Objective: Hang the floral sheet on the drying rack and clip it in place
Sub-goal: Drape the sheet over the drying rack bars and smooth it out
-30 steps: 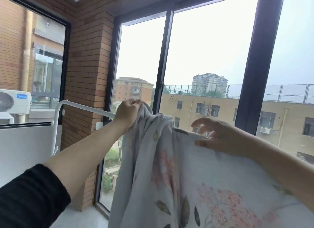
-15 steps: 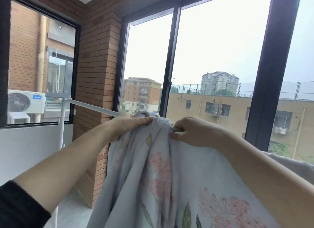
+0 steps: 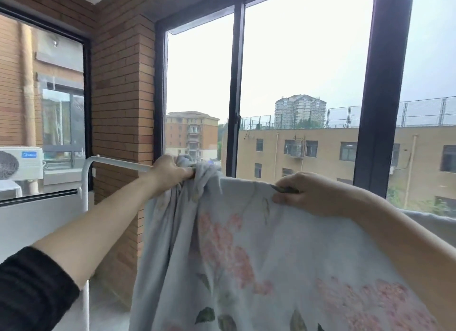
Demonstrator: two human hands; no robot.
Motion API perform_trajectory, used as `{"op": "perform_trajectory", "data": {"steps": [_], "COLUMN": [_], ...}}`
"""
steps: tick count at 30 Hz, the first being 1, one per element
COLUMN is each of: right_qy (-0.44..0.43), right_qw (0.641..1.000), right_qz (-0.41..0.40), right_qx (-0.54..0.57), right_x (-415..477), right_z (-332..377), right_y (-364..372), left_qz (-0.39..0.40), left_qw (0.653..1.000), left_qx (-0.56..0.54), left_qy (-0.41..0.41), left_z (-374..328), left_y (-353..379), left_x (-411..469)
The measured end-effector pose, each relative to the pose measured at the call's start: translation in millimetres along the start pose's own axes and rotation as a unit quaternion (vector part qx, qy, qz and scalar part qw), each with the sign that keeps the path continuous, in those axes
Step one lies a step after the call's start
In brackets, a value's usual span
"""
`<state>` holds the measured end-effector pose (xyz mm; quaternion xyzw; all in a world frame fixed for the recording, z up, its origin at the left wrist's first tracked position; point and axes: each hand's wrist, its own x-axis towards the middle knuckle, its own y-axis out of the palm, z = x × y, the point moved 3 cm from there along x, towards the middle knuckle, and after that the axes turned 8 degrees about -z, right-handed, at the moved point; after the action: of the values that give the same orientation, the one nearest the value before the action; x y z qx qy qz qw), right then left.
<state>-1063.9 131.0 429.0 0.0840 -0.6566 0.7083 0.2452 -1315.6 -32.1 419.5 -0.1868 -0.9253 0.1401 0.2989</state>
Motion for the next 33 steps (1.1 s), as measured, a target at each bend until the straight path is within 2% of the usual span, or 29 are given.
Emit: {"op": "perform_trajectory", "data": {"steps": [4,9,12,16,19,22,24,27,30,33], "right_qy": [0.040,0.064,0.048,0.014,0.006,0.016,0.019,0.018,0.011,0.008], "right_qw": [0.999,0.995,0.992,0.963,0.948,0.947,0.944,0.939,0.936,0.938], "right_qz": [0.011,-0.034,-0.053,-0.183,-0.246,-0.258,-0.267,-0.274,-0.275,-0.271], "right_qx": [0.015,-0.064,-0.104,-0.197,-0.203,-0.191,-0.191,-0.204,-0.220,-0.217], "right_x": [11.1,41.8,62.1,60.6,54.6,54.0,52.5,52.8,53.9,50.9], "right_z": [12.7,64.7,84.7,89.7,86.4,80.1,77.2,74.3,75.4,73.6], "right_y": [1.1,12.5,40.9,63.5,67.9,67.0,66.6,68.0,68.6,66.0], "left_qz": [0.016,0.032,0.014,0.020,0.035,0.101,0.131,0.119,0.125,0.098], "left_qw": [0.998,0.995,0.994,0.994,0.994,0.984,0.984,0.990,0.982,0.973], "left_qx": [-0.059,-0.090,-0.110,-0.108,-0.099,-0.145,-0.118,-0.075,-0.140,-0.208], "left_qy": [-0.021,-0.016,-0.018,-0.003,-0.005,-0.034,-0.005,0.026,0.009,-0.028], "left_z": [28.2,32.7,35.9,39.7,35.1,28.8,25.0,25.7,28.7,29.3], "left_y": [-2.5,0.0,-2.7,-3.6,-3.9,-0.1,3.9,7.3,9.8,3.5], "left_x": [-3.0,3.6,2.8,4.1,1.9,1.1,0.4,0.9,1.2,4.6]}}
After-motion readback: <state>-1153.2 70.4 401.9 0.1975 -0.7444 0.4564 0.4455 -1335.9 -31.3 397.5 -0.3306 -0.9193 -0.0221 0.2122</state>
